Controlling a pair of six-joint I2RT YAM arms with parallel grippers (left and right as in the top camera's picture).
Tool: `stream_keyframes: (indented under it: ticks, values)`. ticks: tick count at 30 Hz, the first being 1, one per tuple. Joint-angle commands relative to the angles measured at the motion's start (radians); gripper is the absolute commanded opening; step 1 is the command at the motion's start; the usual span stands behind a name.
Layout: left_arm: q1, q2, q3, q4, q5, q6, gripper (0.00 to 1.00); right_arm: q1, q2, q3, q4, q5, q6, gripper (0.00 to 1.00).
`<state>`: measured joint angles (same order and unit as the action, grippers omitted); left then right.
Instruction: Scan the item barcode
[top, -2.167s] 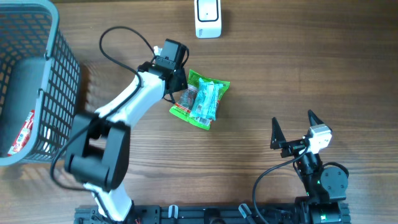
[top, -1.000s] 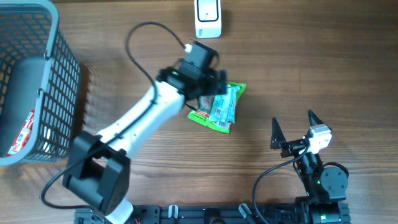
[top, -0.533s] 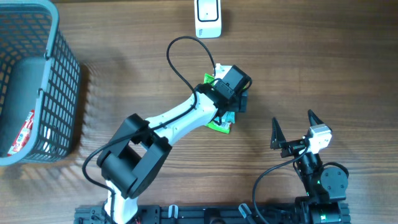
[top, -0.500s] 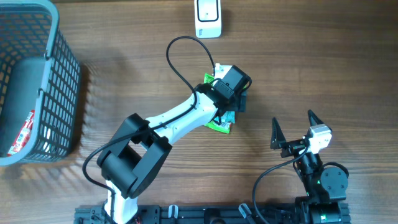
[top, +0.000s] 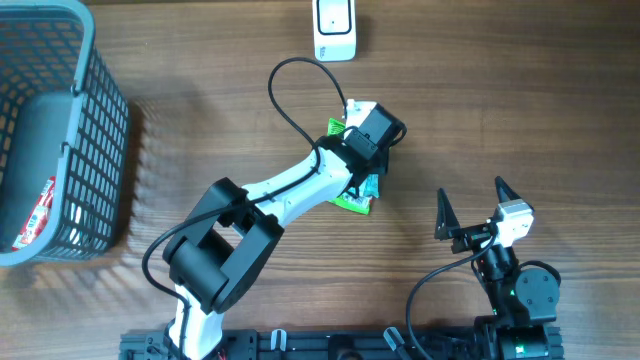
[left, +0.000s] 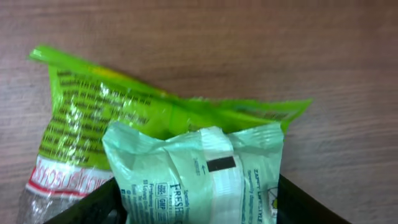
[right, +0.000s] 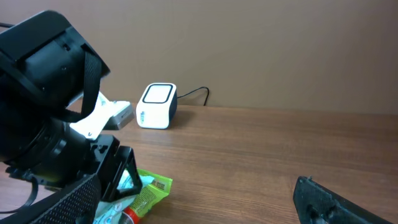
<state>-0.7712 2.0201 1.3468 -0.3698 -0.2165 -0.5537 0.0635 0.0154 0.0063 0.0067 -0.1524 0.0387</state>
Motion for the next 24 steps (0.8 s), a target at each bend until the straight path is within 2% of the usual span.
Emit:
stream_keyframes:
  ticks: [1, 4, 10, 17, 24]
  values:
    - [0.012, 0.005, 0.003, 0.024, -0.063, 0.085, 0.65, -0.005, -0.006, -0.001, 0.003, 0.005, -0.011, 1.0]
    - [0.019, -0.01, 0.015, 0.023, -0.116, 0.134, 0.63, -0.005, -0.006, -0.001, 0.003, 0.005, -0.012, 1.0]
    - [0.028, -0.018, 0.015, 0.031, -0.118, 0.188, 0.73, -0.005, -0.006, -0.001, 0.003, 0.005, -0.011, 1.0]
    - [0.04, -0.038, 0.024, 0.037, -0.122, 0.237, 0.95, -0.005, -0.006, -0.001, 0.003, 0.005, -0.011, 1.0]
    - [0.089, -0.175, 0.069, -0.071, -0.117, 0.201, 0.98, -0.005, -0.006, -0.001, 0.003, 0.005, -0.011, 1.0]
